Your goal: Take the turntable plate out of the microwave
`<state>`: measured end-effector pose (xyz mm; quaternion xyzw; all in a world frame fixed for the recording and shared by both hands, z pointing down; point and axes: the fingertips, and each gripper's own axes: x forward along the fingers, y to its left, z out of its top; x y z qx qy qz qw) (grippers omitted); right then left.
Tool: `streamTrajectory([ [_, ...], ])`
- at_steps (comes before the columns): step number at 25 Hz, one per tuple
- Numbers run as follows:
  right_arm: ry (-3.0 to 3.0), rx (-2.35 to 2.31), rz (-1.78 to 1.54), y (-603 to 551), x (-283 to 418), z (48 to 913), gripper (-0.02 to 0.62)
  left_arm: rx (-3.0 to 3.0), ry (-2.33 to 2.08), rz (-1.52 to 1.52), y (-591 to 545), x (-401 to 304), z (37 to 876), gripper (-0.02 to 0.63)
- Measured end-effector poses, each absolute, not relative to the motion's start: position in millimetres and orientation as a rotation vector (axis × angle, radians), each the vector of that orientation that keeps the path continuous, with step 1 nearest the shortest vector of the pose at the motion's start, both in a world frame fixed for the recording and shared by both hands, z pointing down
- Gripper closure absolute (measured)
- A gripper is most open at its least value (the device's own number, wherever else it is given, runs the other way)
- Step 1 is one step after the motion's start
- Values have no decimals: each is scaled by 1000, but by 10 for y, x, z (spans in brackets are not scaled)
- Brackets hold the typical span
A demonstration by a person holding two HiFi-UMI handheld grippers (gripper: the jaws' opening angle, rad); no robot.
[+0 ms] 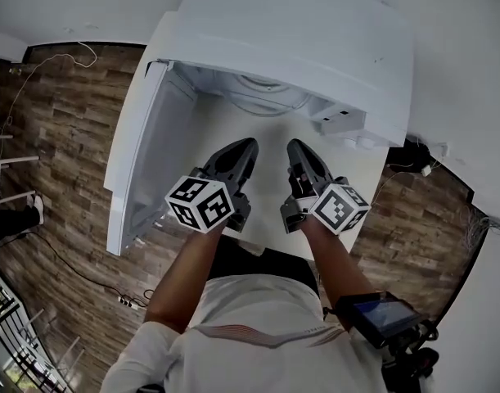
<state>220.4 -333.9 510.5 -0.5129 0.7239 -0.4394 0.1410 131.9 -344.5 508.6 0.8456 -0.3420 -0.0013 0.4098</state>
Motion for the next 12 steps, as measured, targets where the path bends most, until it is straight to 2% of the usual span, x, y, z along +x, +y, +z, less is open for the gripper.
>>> streamTrajectory([
  [4,1939,-1392,-1428,-3422,2186,5458,592,2025,-858,-23,-3578,1344,5398,594],
  [10,1820,-1309,-1478,-3661,2176,5646,590,1849,-802,-121,-3724,1374,5641,594],
  [12,1796,-1273,-1487,-3722,2131,5663,560,1806,-773,-142,-3756,1379,5691,594],
])
